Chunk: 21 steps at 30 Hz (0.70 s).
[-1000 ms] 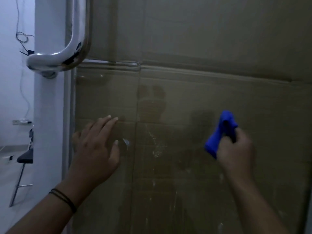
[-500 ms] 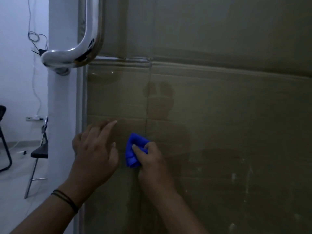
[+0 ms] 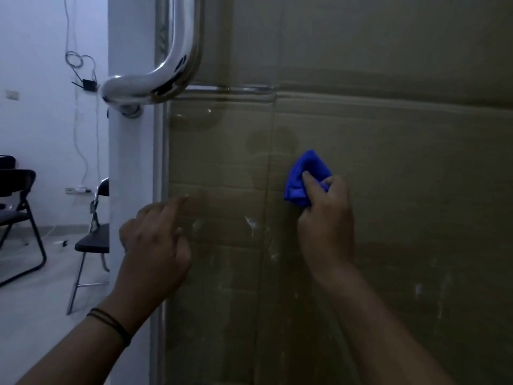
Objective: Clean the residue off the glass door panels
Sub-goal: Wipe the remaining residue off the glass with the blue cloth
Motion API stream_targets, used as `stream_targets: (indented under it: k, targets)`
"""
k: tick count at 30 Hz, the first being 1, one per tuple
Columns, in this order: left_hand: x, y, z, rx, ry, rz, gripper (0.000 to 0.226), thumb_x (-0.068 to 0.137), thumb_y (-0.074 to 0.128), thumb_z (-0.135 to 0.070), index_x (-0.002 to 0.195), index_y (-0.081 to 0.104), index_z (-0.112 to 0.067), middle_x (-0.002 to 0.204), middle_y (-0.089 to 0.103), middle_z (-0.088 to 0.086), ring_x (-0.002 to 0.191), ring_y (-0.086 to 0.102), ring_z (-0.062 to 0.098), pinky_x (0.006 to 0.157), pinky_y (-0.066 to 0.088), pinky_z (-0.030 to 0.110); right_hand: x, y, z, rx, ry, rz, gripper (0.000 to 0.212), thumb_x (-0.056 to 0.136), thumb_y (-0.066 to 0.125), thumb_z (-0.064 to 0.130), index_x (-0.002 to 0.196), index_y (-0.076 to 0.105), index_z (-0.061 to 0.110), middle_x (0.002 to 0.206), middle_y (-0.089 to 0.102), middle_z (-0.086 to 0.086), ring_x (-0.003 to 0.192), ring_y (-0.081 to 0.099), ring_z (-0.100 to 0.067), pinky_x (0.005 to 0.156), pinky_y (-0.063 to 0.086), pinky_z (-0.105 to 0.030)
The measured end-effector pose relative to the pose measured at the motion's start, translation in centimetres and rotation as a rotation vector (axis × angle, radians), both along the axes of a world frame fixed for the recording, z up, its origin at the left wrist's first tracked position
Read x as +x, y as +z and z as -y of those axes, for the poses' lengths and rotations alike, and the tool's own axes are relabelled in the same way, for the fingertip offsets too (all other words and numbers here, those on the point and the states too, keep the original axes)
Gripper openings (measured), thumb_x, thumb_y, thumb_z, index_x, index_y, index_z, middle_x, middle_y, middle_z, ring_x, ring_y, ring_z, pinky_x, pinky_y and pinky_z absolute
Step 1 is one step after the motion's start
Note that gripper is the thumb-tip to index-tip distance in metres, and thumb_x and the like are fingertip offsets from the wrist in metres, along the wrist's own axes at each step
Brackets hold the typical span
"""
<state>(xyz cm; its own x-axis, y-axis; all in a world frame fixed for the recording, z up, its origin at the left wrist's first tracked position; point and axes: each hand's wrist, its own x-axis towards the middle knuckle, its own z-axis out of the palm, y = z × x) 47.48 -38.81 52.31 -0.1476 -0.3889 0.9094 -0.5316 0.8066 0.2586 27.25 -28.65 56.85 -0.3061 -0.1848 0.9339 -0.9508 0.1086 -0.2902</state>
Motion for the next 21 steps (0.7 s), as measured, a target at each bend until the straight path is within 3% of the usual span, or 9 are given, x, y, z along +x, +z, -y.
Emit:
stream_targets:
  k: [3,6,8,10,12,15,16,19,21]
  targets:
    - [0.5,0.1,0.5,-0.008,0.006,0.001,0.054,0.073,0.044,-0.009,0.126,0.057,-0.006,0.099,0.065,0.014,0.099,0.059,0.035,0.082,0.040,0.048,3.1,-3.0,1.9,0.081,0.132,0.045,0.033,0.094,0.043,0.012,0.122,0.059,0.019,0.102,0.054,0.003,0.087,0.051,-0.005,0.067,0.042,-0.030]
    - [0.6,0.0,0.5,-0.014,-0.002,0.044,0.058,0.073,0.041,-0.009,0.128,0.057,-0.007,0.080,0.052,-0.002,0.089,0.058,0.036,0.077,0.043,0.053,6.7,-5.9,3.6,0.384,0.215,-0.191,0.043,0.094,0.041,0.010,0.138,0.043,0.014,0.120,0.046,-0.011,0.107,0.048,-0.025,0.085,0.045,-0.037]
    - [0.6,0.0,0.6,-0.010,0.027,0.075,0.060,0.073,0.041,-0.011,0.131,0.056,-0.008,0.078,0.049,0.000,0.090,0.057,0.036,0.078,0.039,0.049,7.3,-5.9,3.9,0.477,0.302,-0.147,0.042,0.095,0.042,0.010,0.136,0.043,0.015,0.119,0.041,-0.009,0.107,0.044,-0.023,0.085,0.041,-0.033]
    - [0.5,0.1,0.7,-0.005,0.052,0.097,0.061,0.073,0.041,-0.011,0.133,0.054,-0.009,0.081,0.057,0.005,0.097,0.056,0.035,0.079,0.034,0.045,7.2,-4.6,3.4,0.386,0.459,0.068,0.034,0.093,0.043,0.006,0.124,0.054,0.015,0.106,0.041,-0.002,0.093,0.046,-0.015,0.078,0.039,-0.020]
    - [0.5,0.1,0.7,0.018,0.037,0.084,0.062,0.074,0.040,-0.012,0.135,0.052,-0.009,0.081,0.053,0.002,0.092,0.055,0.031,0.080,0.037,0.047,6.6,-2.5,2.6,0.221,0.540,0.237,0.040,0.088,0.044,-0.003,0.121,0.059,0.013,0.097,0.042,0.001,0.078,0.044,-0.006,0.071,0.033,-0.004]
    - [0.4,0.1,0.5,0.051,0.004,0.023,0.061,0.075,0.039,-0.010,0.135,0.051,-0.009,0.085,0.049,0.000,0.081,0.047,0.020,0.081,0.042,0.050,6.0,1.0,1.5,-0.061,0.396,0.082,0.048,0.082,0.047,-0.008,0.125,0.058,0.010,0.095,0.044,0.000,0.071,0.041,0.000,0.070,0.031,0.002]
    - [0.4,0.2,0.4,0.051,-0.007,-0.004,0.060,0.075,0.039,-0.008,0.134,0.052,-0.009,0.085,0.048,-0.001,0.080,0.046,0.019,0.081,0.044,0.050,5.9,1.8,1.5,-0.077,0.364,0.006,0.049,0.081,0.047,-0.007,0.126,0.058,0.010,0.098,0.046,-0.003,0.074,0.044,-0.004,0.073,0.034,-0.003]
    - [0.5,0.1,0.4,0.048,-0.024,-0.064,0.056,0.077,0.043,0.003,0.132,0.053,-0.006,0.085,0.053,0.004,0.081,0.045,0.018,0.078,0.043,0.042,6.1,2.7,2.9,0.121,0.267,-0.168,0.046,0.087,0.047,0.000,0.131,0.053,0.010,0.114,0.049,-0.015,0.095,0.052,-0.027,0.079,0.046,-0.035]
    - [0.6,-0.3,0.5,0.047,-0.016,-0.076,0.060,0.076,0.047,0.015,0.132,0.052,-0.004,0.092,0.059,0.015,0.082,0.048,0.019,0.076,0.043,0.038,6.7,1.8,4.0,0.226,0.177,-0.263,0.039,0.089,0.048,0.004,0.127,0.055,0.008,0.114,0.051,-0.017,0.098,0.052,-0.033,0.080,0.045,-0.040]
